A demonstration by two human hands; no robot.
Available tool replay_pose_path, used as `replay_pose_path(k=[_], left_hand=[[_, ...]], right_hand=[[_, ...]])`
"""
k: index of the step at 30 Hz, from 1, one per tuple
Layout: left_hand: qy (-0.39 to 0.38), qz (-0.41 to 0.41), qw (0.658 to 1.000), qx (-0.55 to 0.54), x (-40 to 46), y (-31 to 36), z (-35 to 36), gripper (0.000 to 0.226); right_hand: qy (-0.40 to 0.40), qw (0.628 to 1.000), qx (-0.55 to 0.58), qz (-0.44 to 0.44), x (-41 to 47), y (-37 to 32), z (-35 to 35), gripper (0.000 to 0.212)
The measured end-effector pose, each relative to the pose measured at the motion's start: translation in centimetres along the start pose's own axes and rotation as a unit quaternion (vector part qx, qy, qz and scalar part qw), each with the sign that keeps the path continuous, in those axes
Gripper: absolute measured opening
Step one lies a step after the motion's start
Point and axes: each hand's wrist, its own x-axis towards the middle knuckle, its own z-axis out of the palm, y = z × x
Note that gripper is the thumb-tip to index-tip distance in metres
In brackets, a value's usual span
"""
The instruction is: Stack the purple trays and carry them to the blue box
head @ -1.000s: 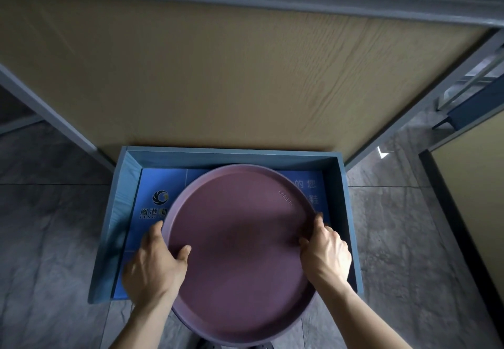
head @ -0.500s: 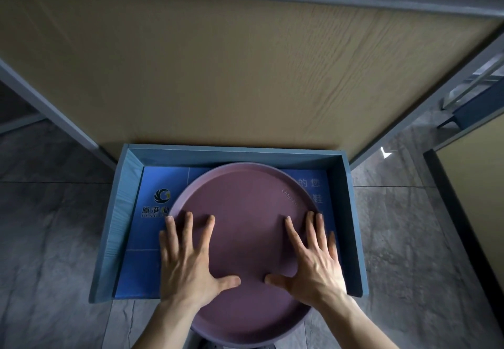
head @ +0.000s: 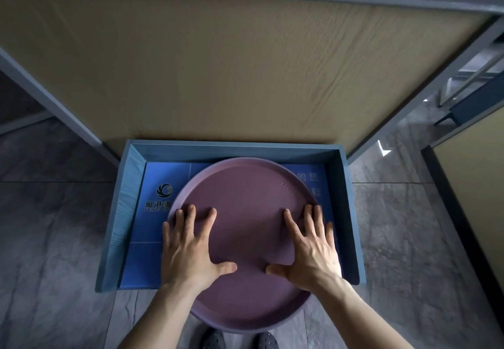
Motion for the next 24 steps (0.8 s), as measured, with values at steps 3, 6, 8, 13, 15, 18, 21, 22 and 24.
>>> replay_pose_path(k=[3,6,8,13,15,18,21,22,24], left_hand=[[0.043,0.006,0.997,-0.070,-0.7,-1.5,-0.1,0.117],[0.088,-0.029,0.991,-0.099,-2.2,-2.4,0.7,0.125],[0.070,-0.048,0.990,-0.117,-2.8,-2.5,1.3,0.132],[0.025,-0.042,0.995,-0.090,-3.4,-2.6,1.3,0.139],[0.017,-0.043,0.994,-0.101,-3.4,-2.7,1.2,0.135],[0.009,-0.033,0.989,-0.143,-3.4,-3.3,0.9,0.129],[-0.006,-0.019,0.984,-0.179,-3.3,-4.1,-0.2,0.119],[-0.006,-0.021,0.983,-0.181,-3.3,-4.2,-0.8,0.116],[0.011,-0.016,0.984,-0.180,-3.4,-4.2,-1.8,0.111]], right_hand=[[0.039,0.995,0.082,0.050,-1.5,-0.2,0.7,0.138],[0.061,0.980,0.151,0.116,-2.5,0.2,1.6,0.141],[0.052,0.978,0.155,0.133,-2.7,0.5,2.0,0.138],[0.039,0.983,0.128,0.126,-2.8,0.8,2.2,0.130],[0.032,0.985,0.112,0.124,-3.1,0.8,2.3,0.127],[0.018,0.987,0.107,0.115,-3.5,1.0,1.7,0.120],[0.002,0.989,0.106,0.103,-4.0,1.3,0.5,0.110],[-0.003,0.989,0.107,0.101,-4.4,1.2,0.0,0.109],[-0.005,0.988,0.114,0.101,-5.1,0.9,-0.9,0.109]])
